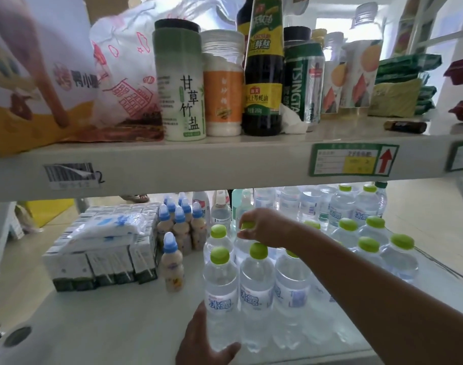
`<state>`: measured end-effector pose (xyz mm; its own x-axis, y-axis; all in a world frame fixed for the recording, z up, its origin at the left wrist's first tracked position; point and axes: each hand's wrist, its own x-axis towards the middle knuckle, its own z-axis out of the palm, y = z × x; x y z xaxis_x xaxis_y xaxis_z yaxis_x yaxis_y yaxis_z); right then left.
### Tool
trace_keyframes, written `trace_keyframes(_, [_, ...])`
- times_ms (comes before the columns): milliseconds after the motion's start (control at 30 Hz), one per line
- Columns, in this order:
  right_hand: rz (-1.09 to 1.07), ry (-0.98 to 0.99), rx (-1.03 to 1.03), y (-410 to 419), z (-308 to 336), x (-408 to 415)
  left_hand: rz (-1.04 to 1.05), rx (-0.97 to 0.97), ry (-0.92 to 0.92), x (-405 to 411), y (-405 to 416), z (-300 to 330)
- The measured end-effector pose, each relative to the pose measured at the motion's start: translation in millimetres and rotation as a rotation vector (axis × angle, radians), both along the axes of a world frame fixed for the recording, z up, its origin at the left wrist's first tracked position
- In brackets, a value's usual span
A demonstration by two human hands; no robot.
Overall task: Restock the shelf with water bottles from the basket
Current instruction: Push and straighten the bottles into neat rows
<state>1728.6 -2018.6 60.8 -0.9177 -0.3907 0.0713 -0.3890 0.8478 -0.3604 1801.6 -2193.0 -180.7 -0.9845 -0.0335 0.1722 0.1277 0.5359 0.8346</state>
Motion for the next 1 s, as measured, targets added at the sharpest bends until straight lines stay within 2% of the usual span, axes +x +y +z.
trace_keyframes(33, [0.008, -0.011, -0.005, 1.0, 1.1, 0.5, 0.01, -0.072, 0.031, 2.0, -1.4, -7.5])
trace_keyframes(133, [0.037, -0.023, -0.012, 2.5, 2.9, 2.8, 0.047, -0.054, 0.071, 12.6, 0.6, -6.6])
trace_keyframes(400, [0.042, 0.011, 0.062, -0.1, 6.9, 2.8, 0.099, -0.029, 0.022, 20.7, 3.9, 4.7])
trace_keyframes(533, [0.058, 0.063, -0.076, -14.1, 14.9, 5.6, 0.109, -0.013, 0.042, 26.4, 6.8, 10.6])
trace_keyframes(667, [0.151, 0.065, 0.02, -39.1, 9.5, 9.5, 0.141, 0.008, 0.057, 33.0, 9.6, 14.9])
trace_keyframes(1000, [0.21, 0.142, 0.073, -41.6, 6.7, 13.6, 0.155, -0.009, 0.041, 37.4, 9.8, 18.2])
